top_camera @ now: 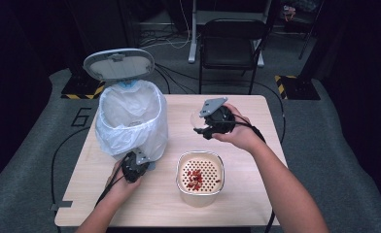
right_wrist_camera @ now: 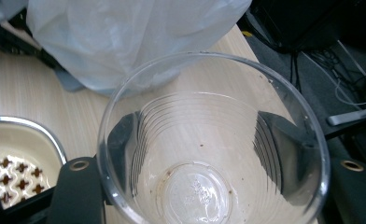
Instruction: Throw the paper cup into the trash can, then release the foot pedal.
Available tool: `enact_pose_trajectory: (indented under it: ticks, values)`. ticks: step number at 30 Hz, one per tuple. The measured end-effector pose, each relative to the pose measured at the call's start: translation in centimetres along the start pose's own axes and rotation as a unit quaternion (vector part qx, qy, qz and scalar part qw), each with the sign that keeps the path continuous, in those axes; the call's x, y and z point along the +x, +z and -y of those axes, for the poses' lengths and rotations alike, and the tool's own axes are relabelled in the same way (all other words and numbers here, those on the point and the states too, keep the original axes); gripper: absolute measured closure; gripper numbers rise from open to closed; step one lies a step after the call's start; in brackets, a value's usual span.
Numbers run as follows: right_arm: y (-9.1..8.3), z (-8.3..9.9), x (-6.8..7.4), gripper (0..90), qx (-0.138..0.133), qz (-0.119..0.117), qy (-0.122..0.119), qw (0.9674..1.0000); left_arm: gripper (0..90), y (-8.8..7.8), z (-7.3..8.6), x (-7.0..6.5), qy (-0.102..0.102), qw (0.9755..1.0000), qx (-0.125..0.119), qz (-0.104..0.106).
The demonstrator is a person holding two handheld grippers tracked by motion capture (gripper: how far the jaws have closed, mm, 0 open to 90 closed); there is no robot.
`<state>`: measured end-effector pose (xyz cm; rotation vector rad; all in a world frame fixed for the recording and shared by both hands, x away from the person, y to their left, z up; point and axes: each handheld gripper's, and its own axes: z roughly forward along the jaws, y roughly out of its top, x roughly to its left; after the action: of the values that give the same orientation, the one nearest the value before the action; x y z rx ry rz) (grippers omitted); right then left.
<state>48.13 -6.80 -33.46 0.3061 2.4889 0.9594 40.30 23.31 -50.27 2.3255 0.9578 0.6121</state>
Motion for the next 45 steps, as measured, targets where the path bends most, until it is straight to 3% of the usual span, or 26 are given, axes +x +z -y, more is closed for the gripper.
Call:
enact_pose_trajectory:
  ticks: [6,11,20,26,28,32,35,37,39,45]
  values:
    - [0.1,-0.2,-1.1,34.1,-0.018,-0.023,0.059,0.9978,90.0,0.0,0.0,0.0,0.002,1.0000,0.000,-0.001]
    - [0.0,-0.7,-1.3,34.1,-0.024,-0.031,0.082,0.9958,90.0,0.0,0.0,0.0,0.001,1.0000,0.000,-0.001]
    - [-0.7,-2.4,-1.6,34.3,-0.033,-0.044,0.102,0.9933,90.0,0.0,0.0,-0.1,-0.005,1.0000,-0.003,0.000]
    - [-1.1,-3.9,-1.7,34.4,-0.035,-0.049,0.113,0.9917,90.0,0.0,0.0,0.0,0.004,1.0000,-0.002,-0.004]
    - [-1.2,-4.5,-1.7,34.4,-0.039,-0.054,0.111,0.9916,90.0,0.1,0.1,-0.2,-0.019,0.9998,-0.001,-0.005]
    - [-1.4,-5.6,-1.4,34.3,-0.043,-0.058,0.114,0.9908,90.0,0.0,0.0,-0.1,-0.006,1.0000,0.002,-0.004]
    - [-1.7,-6.7,-1.1,34.3,-0.044,-0.056,0.115,0.9908,90.0,0.0,0.0,-0.1,0.000,1.0000,-0.001,-0.007]
    - [-1.9,-7.4,-1.0,34.2,-0.047,-0.054,0.115,0.9908,90.0,0.1,0.1,-0.2,-0.017,0.9999,0.000,-0.004]
    - [-2.1,-8.2,-1.0,34.2,-0.050,-0.048,0.112,0.9912,90.0,0.0,0.0,-0.1,-0.010,0.9999,0.001,-0.005]
    - [-2.6,-10.6,-1.1,34.1,-0.064,-0.044,0.126,0.9890,90.0,0.0,0.0,-0.1,-0.012,0.9999,0.005,-0.001]
